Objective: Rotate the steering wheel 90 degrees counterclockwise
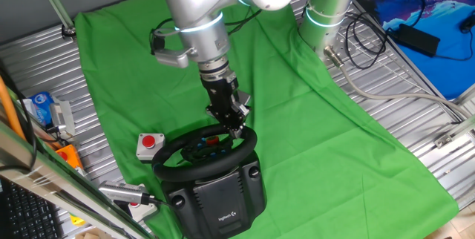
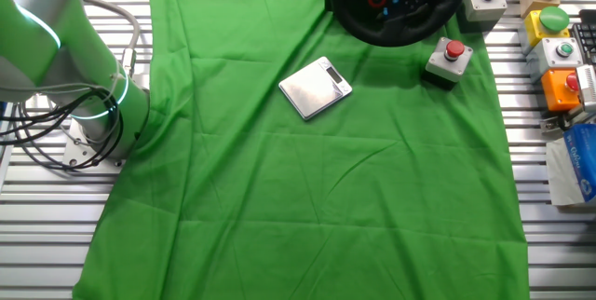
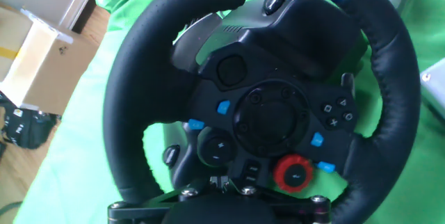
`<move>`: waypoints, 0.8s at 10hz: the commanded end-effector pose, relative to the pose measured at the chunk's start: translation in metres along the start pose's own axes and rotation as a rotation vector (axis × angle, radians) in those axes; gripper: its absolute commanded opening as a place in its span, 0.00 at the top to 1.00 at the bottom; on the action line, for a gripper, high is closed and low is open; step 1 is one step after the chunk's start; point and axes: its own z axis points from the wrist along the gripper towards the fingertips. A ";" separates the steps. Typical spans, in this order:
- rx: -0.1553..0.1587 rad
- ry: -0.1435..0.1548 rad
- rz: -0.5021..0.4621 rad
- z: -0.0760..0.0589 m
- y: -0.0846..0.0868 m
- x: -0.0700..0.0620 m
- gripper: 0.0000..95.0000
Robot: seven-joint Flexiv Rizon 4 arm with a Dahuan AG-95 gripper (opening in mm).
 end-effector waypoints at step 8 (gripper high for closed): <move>0.023 -0.010 -0.037 0.015 -0.010 0.002 1.00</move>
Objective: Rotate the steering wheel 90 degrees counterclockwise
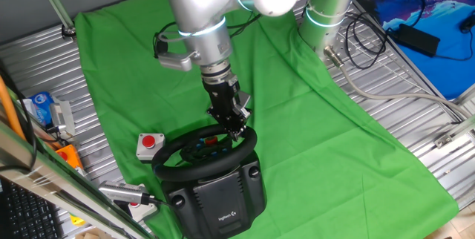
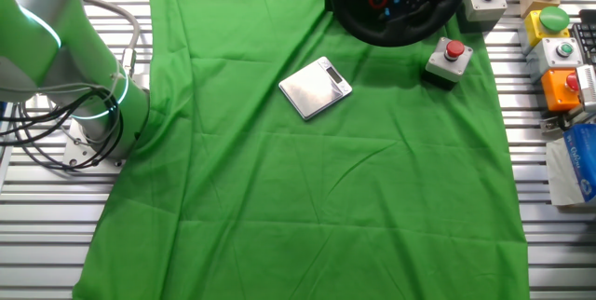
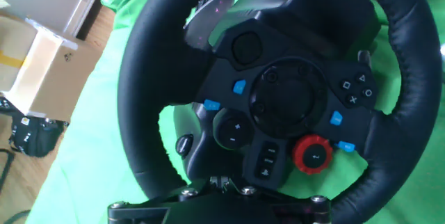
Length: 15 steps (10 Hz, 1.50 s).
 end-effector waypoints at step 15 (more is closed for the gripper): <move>0.076 -0.002 -0.175 0.005 -0.034 -0.008 1.00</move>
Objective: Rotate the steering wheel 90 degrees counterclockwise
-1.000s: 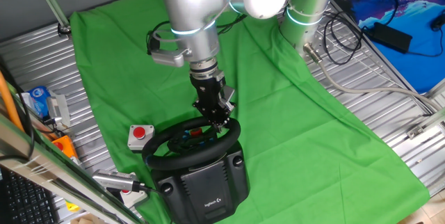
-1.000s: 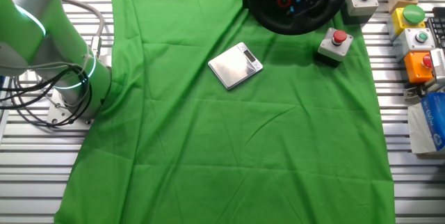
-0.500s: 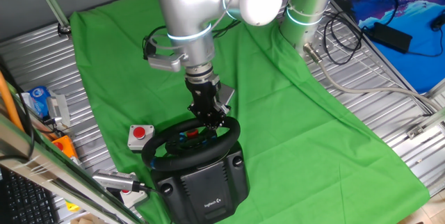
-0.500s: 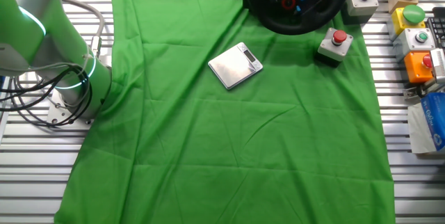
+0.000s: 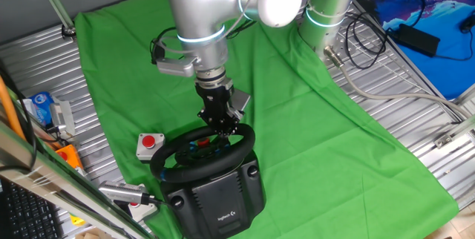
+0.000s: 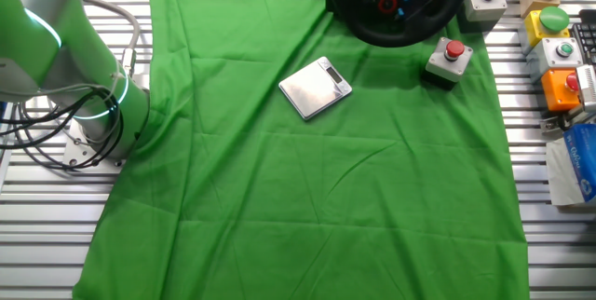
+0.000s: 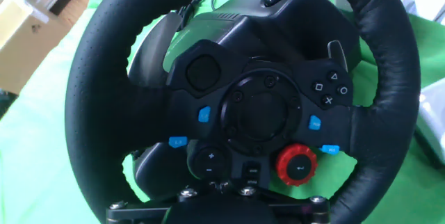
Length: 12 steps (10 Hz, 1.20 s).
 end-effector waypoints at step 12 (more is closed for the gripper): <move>-0.070 -0.019 0.098 -0.007 0.015 0.025 1.00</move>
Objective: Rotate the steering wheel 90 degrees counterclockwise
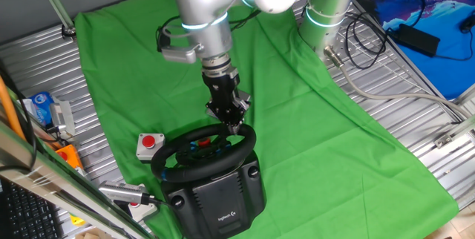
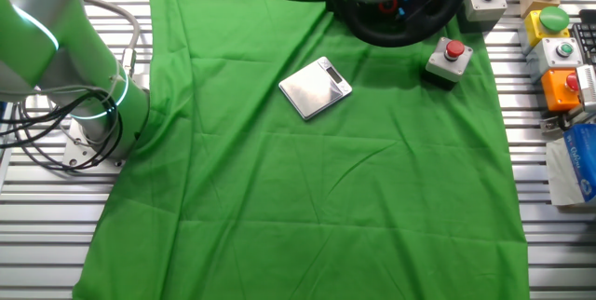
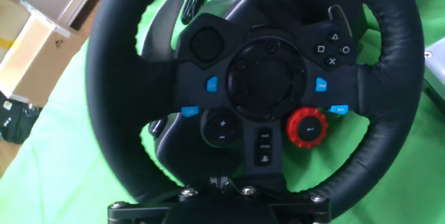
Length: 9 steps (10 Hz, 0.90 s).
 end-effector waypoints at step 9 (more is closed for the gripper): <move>0.019 0.015 -0.083 -0.005 -0.034 -0.026 1.00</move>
